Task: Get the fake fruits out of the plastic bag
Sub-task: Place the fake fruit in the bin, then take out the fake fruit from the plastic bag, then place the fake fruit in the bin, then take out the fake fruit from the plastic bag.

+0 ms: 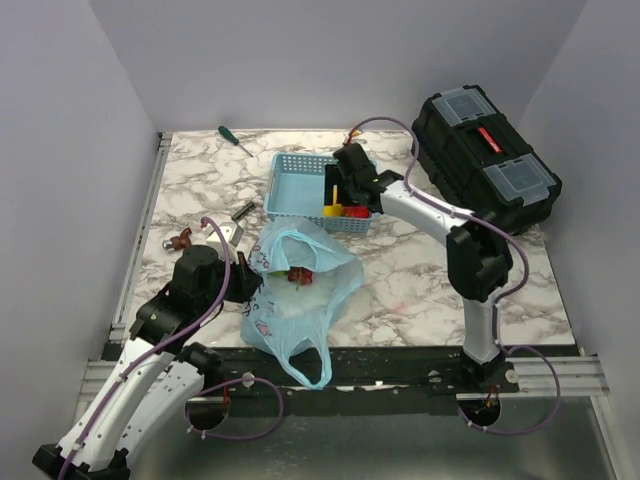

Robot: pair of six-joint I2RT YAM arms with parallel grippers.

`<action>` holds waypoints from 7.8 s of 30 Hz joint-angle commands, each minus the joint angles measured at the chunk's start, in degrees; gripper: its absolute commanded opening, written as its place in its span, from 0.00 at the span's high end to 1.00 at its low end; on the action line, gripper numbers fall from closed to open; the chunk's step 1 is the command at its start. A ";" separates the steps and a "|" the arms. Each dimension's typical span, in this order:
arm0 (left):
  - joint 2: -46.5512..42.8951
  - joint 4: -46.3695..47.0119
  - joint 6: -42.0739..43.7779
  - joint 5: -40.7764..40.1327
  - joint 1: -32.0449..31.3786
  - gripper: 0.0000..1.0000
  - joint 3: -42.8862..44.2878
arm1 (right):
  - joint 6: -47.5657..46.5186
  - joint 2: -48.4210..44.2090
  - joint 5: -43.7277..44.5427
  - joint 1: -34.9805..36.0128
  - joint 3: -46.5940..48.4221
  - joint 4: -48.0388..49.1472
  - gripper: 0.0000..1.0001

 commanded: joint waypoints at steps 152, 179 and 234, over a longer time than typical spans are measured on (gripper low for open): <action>3.36 1.10 -0.30 3.92 -2.27 1.00 -0.66 | -0.73 -62.76 15.99 30.40 -45.38 23.28 0.99; 6.12 1.02 0.09 5.59 -2.73 1.00 -0.57 | 8.15 -8.41 -11.96 -4.08 -5.21 8.16 0.99; 5.51 1.72 0.00 6.55 -3.66 1.00 -0.75 | 11.91 -68.96 -26.89 6.29 -57.90 16.80 0.29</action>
